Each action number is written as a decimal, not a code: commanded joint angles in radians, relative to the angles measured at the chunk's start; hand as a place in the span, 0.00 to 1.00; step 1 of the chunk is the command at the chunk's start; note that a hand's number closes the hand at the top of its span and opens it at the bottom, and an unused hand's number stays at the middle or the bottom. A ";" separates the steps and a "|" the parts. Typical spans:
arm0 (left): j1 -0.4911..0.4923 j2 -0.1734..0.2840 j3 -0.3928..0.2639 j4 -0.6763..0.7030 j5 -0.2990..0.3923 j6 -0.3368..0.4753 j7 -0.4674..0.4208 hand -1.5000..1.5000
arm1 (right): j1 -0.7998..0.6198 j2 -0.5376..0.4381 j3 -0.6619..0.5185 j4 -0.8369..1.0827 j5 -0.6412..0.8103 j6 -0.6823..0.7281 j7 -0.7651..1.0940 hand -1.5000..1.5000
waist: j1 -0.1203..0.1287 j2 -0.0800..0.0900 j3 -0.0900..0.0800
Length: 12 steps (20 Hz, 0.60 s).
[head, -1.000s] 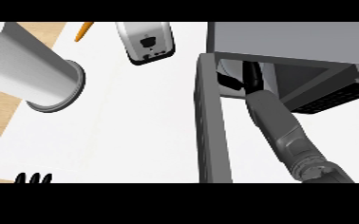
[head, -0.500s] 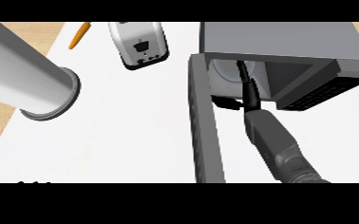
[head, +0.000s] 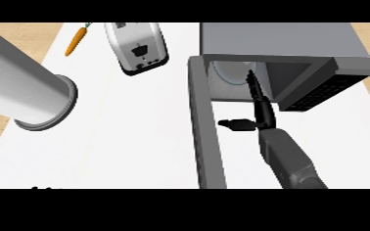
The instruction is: Pick up the milk, place it into the microwave and close the microwave
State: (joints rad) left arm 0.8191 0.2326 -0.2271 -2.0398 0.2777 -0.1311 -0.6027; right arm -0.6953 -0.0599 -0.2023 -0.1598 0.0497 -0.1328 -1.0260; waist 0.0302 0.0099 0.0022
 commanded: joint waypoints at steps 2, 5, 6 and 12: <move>-0.030 0.003 -0.030 0.049 -0.048 -0.013 0.007 0.00 | 0.065 -0.030 0.026 -0.027 0.012 0.145 -0.040 0.00 | -0.017 -0.007 -0.001; -0.021 -0.034 -0.084 0.013 -0.100 0.037 0.031 0.00 | 0.168 -0.059 0.039 -0.088 0.013 0.137 -0.084 0.00 | -0.028 -0.012 -0.002; -0.053 0.009 -0.003 0.055 -0.033 -0.008 0.039 0.00 | 0.185 -0.054 0.041 -0.119 0.006 0.139 -0.048 0.00 | -0.032 -0.013 -0.003; -0.077 0.022 -0.086 0.089 -0.073 -0.057 0.055 0.00 | 0.283 -0.168 0.027 -0.207 -0.023 0.229 -0.053 0.00 | -0.034 -0.013 -0.002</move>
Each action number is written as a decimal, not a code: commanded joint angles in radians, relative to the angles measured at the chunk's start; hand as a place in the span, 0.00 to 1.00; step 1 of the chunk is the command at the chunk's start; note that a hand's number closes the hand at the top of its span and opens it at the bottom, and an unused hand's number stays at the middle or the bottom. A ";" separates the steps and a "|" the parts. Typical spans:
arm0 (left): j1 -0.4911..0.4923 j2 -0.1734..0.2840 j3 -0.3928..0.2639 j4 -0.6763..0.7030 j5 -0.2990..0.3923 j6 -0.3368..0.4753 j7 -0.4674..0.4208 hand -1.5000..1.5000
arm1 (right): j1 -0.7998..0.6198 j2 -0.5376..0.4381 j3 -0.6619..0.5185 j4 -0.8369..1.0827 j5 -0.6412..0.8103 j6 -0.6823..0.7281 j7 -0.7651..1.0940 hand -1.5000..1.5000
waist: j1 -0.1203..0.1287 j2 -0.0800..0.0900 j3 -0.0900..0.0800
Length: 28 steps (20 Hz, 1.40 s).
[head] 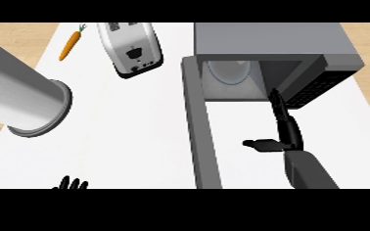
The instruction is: Pick up the milk, place it into the microwave and close the microwave
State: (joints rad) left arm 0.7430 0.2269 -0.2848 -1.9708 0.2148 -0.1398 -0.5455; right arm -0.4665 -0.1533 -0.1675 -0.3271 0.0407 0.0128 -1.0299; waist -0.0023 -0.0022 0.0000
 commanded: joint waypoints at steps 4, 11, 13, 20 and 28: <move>-0.075 0.045 -0.059 0.031 -0.073 -0.044 0.057 0.00 | 0.157 -0.087 0.010 -0.165 -0.027 0.114 -0.047 1.00 | -0.014 -0.004 -0.001; -0.286 -0.035 -0.166 0.174 -0.262 0.021 0.122 1.00 | 0.274 -0.163 -0.047 -0.258 -0.115 0.188 0.019 0.00 | -0.012 -0.001 -0.001; -0.365 -0.102 -0.187 0.270 -0.277 0.045 0.142 1.00 | 0.328 -0.184 -0.050 -0.324 -0.141 0.229 0.041 0.00 | -0.020 -0.001 -0.002; -0.505 -0.196 -0.149 0.298 -0.328 0.153 0.260 1.00 | 0.357 -0.258 -0.101 -0.326 -0.207 0.289 0.035 0.00 | -0.001 0.002 0.000; -0.726 -0.176 -0.229 0.547 -0.396 0.019 0.403 1.00 | 0.411 -0.304 -0.096 -0.366 -0.248 0.360 0.051 0.00 | -0.023 0.004 0.000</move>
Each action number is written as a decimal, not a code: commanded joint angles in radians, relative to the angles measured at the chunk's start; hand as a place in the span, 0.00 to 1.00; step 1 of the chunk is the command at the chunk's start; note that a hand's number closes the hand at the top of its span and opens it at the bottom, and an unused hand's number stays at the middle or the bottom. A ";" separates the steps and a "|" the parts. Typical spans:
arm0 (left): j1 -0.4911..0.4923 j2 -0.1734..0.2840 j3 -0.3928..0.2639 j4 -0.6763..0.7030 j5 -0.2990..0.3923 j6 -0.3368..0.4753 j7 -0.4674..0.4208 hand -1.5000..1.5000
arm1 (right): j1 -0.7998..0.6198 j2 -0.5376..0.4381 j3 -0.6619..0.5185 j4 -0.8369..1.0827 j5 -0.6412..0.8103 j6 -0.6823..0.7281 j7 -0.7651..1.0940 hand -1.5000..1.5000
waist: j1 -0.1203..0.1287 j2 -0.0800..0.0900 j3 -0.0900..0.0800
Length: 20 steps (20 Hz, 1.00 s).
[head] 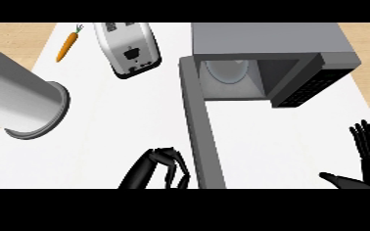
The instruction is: Pick up the milk, place it into the microwave and close the microwave
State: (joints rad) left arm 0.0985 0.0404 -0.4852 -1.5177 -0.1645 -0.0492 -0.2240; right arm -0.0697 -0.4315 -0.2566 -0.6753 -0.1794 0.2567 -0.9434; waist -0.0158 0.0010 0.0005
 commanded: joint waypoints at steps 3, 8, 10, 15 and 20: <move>-0.148 -0.028 -0.082 0.190 -0.038 -0.121 0.114 1.00 | -0.003 -0.082 -0.019 0.016 -0.043 0.162 -0.035 0.00 | -0.006 0.003 0.001; -0.318 -0.040 -0.222 0.307 0.065 -0.066 0.202 1.00 | 0.013 -0.067 0.014 0.010 -0.021 0.154 -0.086 0.00 | -0.013 0.005 0.000; -0.319 -0.040 -0.257 0.398 0.036 -0.027 0.090 1.00 | -0.006 -0.078 0.005 -0.005 -0.052 0.182 -0.055 0.00 | -0.010 0.004 0.000; -0.373 -0.040 -0.421 0.440 0.170 0.144 -0.010 1.00 | 0.030 -0.094 0.031 -0.060 -0.063 0.233 -0.086 0.00 | -0.036 0.007 -0.001; -0.498 -0.040 -0.461 0.452 0.338 0.249 -0.017 1.00 | -0.027 -0.048 0.085 -0.169 -0.078 0.186 0.009 0.00 | -0.074 0.014 -0.005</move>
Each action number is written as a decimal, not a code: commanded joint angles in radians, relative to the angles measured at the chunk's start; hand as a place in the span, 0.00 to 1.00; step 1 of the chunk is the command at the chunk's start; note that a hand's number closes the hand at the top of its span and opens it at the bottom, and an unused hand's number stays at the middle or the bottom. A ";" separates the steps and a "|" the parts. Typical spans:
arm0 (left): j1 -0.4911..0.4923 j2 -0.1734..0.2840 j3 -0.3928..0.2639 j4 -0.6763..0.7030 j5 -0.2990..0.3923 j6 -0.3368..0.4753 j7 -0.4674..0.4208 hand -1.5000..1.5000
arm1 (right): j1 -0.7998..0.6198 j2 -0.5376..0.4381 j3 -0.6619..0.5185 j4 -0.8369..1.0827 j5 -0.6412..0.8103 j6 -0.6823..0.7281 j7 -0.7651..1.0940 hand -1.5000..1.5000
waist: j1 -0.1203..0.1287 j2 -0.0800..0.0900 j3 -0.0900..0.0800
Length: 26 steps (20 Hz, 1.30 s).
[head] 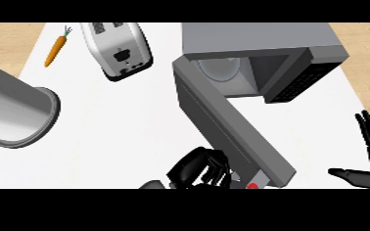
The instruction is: Pick up the milk, place it into the microwave and close the microwave
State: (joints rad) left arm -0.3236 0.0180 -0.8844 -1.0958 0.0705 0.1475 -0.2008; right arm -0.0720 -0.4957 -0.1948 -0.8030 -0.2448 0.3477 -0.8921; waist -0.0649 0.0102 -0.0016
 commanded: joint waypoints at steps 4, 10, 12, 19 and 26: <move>-0.141 -0.017 -0.110 0.012 0.176 0.168 -0.028 0.00 | -0.014 0.012 0.035 -0.089 -0.045 0.120 -0.021 0.00 | -0.054 0.005 -0.002; -0.263 -0.017 -0.138 0.044 0.271 0.247 -0.017 1.00 | -0.040 0.011 0.067 -0.158 -0.062 0.103 0.031 0.00 | -0.102 0.013 -0.002; -0.281 -0.017 -0.130 0.055 0.303 0.275 -0.018 1.00 | -0.036 -0.001 0.078 -0.175 -0.069 0.123 0.044 0.00 | -0.125 0.018 -0.003; -0.443 -0.017 -0.077 0.104 0.356 0.354 -0.054 1.00 | -0.108 -0.020 0.107 -0.240 -0.096 0.113 0.140 0.00 | -0.168 0.034 -0.003; -0.588 -0.018 -0.027 0.178 0.430 0.377 -0.049 1.00 | -0.147 -0.053 0.098 -0.288 -0.136 0.129 0.165 0.00 | -0.230 0.047 0.001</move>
State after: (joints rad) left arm -0.8358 0.0014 -0.9343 -0.9480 0.4665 0.5089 -0.2424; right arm -0.1872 -0.5398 -0.0905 -1.0733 -0.3568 0.4259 -0.7091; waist -0.2684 0.0513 -0.0016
